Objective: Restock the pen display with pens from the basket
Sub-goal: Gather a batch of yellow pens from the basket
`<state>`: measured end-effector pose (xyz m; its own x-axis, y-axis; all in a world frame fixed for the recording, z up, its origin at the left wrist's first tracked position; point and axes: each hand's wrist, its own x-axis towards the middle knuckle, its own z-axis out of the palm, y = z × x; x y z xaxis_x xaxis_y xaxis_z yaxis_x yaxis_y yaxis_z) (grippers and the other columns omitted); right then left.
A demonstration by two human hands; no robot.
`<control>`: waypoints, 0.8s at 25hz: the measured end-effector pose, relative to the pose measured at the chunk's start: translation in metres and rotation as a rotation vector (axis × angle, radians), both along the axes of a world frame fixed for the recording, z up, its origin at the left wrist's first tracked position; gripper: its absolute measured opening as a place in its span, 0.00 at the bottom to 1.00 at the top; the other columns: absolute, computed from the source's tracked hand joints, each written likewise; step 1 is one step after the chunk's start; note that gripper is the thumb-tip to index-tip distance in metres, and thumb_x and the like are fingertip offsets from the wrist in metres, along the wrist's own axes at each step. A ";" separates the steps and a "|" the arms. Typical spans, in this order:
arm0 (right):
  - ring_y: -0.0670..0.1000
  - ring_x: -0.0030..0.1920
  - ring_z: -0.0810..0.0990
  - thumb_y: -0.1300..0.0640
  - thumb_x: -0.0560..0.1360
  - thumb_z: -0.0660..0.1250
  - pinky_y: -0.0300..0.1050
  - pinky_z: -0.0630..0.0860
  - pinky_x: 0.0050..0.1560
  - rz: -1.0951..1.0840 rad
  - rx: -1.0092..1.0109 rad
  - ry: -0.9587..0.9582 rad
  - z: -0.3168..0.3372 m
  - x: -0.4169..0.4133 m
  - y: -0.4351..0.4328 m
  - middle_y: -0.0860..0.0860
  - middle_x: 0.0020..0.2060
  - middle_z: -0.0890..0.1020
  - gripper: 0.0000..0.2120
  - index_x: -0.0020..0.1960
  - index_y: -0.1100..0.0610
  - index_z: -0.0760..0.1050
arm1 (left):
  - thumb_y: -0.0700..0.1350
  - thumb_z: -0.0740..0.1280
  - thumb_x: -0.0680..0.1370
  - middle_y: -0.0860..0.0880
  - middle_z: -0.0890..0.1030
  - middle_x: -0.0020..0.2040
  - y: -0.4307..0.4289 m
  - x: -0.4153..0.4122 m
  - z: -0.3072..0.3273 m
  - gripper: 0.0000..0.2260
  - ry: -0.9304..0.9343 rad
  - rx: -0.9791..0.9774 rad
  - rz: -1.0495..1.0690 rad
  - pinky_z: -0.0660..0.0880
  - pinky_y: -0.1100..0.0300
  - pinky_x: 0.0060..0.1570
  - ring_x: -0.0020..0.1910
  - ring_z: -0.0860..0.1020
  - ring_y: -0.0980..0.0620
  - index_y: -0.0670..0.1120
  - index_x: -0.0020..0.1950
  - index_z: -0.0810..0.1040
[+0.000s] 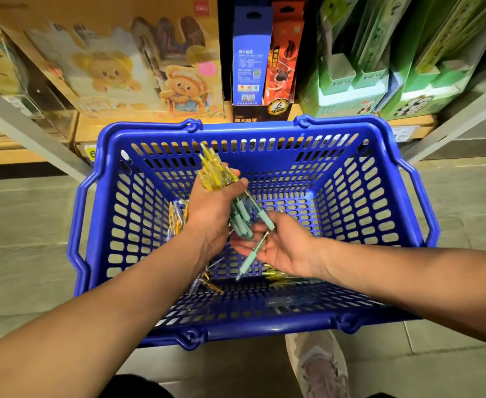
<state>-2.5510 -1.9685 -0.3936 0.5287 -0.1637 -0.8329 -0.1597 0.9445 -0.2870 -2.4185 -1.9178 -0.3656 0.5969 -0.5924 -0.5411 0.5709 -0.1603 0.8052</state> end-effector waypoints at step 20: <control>0.56 0.51 0.87 0.52 0.84 0.56 0.56 0.83 0.53 -0.084 -0.170 -0.120 0.002 0.032 -0.012 0.60 0.51 0.86 0.19 0.54 0.60 0.84 | 0.42 0.79 0.67 0.49 0.84 0.47 -0.003 0.002 0.003 0.23 -0.116 -0.145 -0.242 0.80 0.54 0.52 0.49 0.84 0.51 0.47 0.60 0.79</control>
